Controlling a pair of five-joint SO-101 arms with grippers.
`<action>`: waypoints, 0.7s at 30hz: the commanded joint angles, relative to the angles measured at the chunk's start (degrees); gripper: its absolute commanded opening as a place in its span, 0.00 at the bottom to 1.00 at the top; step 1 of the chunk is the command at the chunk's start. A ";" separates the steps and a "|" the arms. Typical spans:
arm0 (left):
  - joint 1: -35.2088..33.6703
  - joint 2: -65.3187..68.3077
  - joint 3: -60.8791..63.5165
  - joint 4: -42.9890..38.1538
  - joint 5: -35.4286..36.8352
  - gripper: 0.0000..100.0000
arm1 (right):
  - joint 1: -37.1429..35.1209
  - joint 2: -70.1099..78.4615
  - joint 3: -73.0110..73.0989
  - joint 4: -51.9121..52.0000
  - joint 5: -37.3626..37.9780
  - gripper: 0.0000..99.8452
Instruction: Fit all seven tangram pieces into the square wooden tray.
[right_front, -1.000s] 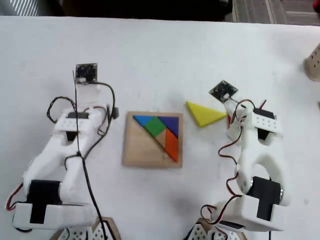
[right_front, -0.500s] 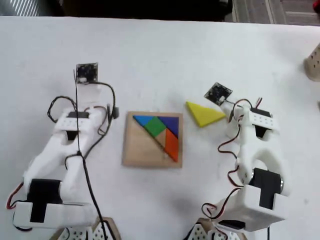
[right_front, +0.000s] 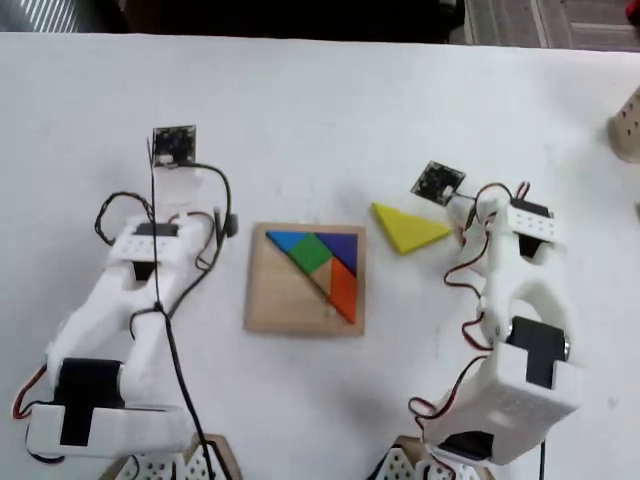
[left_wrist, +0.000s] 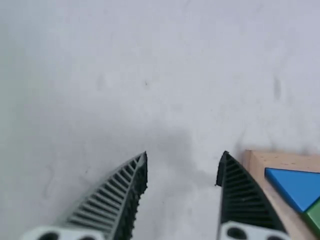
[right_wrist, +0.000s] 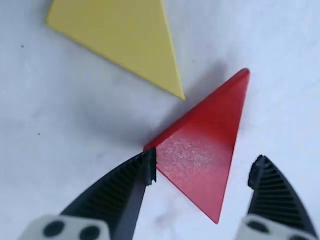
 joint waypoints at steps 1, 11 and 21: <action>0.66 -0.31 -3.08 0.26 -0.44 0.24 | 1.89 8.57 -5.54 4.18 4.84 0.30; 0.66 -0.31 -3.08 0.26 -0.44 0.24 | 4.79 13.85 -13.63 16.92 16.79 0.30; 0.66 -0.31 -3.08 0.26 -0.44 0.24 | 4.53 13.76 -13.54 19.30 16.62 0.03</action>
